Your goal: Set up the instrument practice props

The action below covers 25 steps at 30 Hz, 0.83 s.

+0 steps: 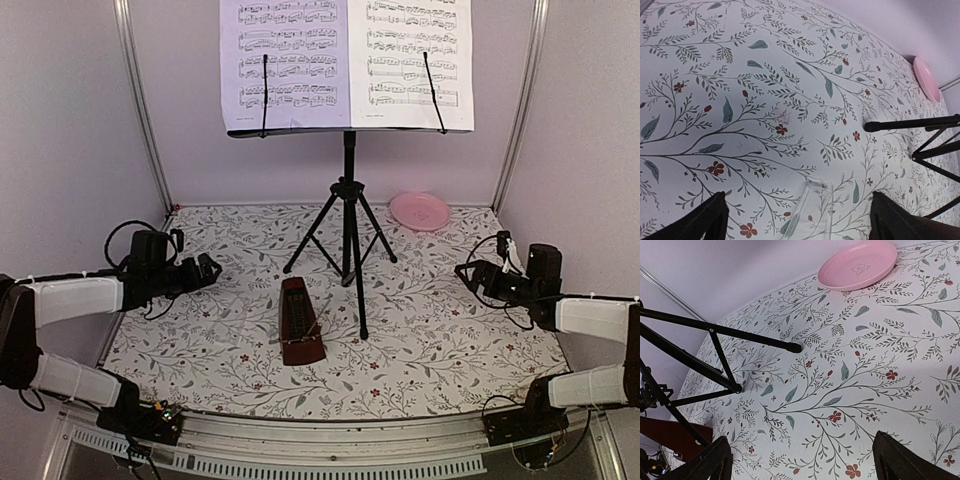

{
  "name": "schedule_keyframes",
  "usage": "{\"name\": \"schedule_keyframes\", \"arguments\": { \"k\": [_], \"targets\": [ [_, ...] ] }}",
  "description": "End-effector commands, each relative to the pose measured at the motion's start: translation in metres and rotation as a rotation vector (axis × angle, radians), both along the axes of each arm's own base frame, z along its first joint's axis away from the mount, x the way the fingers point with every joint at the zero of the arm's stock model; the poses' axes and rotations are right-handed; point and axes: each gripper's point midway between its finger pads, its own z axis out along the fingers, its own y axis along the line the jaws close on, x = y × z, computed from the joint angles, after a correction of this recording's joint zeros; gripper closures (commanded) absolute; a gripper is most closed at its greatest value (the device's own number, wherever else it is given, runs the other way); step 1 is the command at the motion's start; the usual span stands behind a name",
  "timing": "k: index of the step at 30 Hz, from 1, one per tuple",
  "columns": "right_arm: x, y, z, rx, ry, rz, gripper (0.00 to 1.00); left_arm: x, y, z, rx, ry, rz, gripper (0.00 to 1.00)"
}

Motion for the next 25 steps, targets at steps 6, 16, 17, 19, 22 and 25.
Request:
{"name": "schedule_keyframes", "arguments": {
  "k": [6, 16, 17, 19, 22, 25],
  "targets": [
    [-0.007, 0.004, 0.018, 0.012, -0.103, 0.031, 0.01, -0.003, -0.002, 0.016, -0.017, -0.1, -0.041, 0.01],
    [-0.009, 0.005, 0.02, 0.012, -0.112, 0.04, 0.01, -0.005, 0.004, 0.016, 0.005, -0.098, -0.018, 0.01],
    [-0.008, 0.005, 0.02, 0.012, -0.112, 0.039, 0.01, -0.004, 0.005, 0.017, 0.007, -0.1, -0.013, 0.01],
    [-0.008, 0.005, 0.021, 0.012, -0.113, 0.04, 0.01, -0.004, 0.007, 0.018, 0.01, -0.102, -0.002, 0.01],
    [-0.007, 0.006, 0.021, 0.013, -0.115, 0.043, 0.01, -0.001, 0.007, 0.015, 0.005, -0.075, 0.014, 0.01],
    [-0.007, 0.006, 0.023, 0.015, -0.119, 0.044, 0.01, 0.001, 0.006, 0.017, 0.01, -0.069, 0.009, 0.01]
  ]
}}
